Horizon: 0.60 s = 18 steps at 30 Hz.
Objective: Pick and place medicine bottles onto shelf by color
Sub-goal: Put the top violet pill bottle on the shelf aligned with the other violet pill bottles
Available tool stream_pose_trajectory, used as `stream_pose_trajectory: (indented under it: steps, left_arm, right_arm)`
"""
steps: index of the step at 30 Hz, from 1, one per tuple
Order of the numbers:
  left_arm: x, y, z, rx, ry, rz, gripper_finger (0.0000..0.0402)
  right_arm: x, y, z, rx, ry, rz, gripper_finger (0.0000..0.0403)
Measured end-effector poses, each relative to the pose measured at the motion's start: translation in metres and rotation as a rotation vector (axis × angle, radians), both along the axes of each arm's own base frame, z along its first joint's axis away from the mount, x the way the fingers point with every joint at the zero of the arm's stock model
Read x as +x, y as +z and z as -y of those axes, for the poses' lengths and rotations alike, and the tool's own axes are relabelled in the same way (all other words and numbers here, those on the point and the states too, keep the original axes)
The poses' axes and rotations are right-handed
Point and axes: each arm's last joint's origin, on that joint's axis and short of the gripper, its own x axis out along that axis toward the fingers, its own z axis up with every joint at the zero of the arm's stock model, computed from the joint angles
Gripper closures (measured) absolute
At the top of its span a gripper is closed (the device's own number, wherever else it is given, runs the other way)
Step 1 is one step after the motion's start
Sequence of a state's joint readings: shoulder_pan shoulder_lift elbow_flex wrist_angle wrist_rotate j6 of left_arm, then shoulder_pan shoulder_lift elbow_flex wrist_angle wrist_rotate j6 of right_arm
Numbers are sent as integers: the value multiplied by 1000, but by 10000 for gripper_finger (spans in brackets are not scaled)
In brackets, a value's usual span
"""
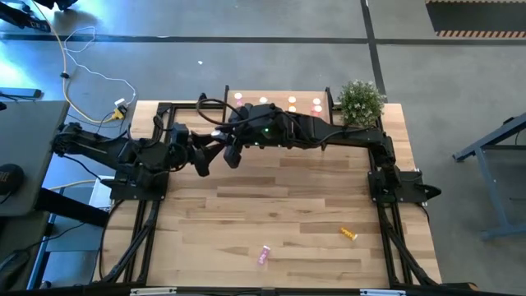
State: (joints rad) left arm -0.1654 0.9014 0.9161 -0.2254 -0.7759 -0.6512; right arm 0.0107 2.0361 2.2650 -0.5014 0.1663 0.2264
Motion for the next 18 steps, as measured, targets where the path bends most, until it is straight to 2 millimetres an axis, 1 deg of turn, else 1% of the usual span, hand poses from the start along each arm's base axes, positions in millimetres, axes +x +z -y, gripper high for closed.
stream_pose_trajectory:
  steps: [4, 13, 18]
  left_arm:
    - [4, 1, -3, 21, -12, 2, 179]
    - [4, 2, -4, 48, -27, -12, 248]
    - [4, 2, -4, 76, -34, -33, 271]
  right_arm:
    - [0, 1, 0, 7, 24, 13, 304]
    - [0, 1, 4, 6, 10, 7, 304]
    - [0, 0, 5, 7, 8, 0, 304]
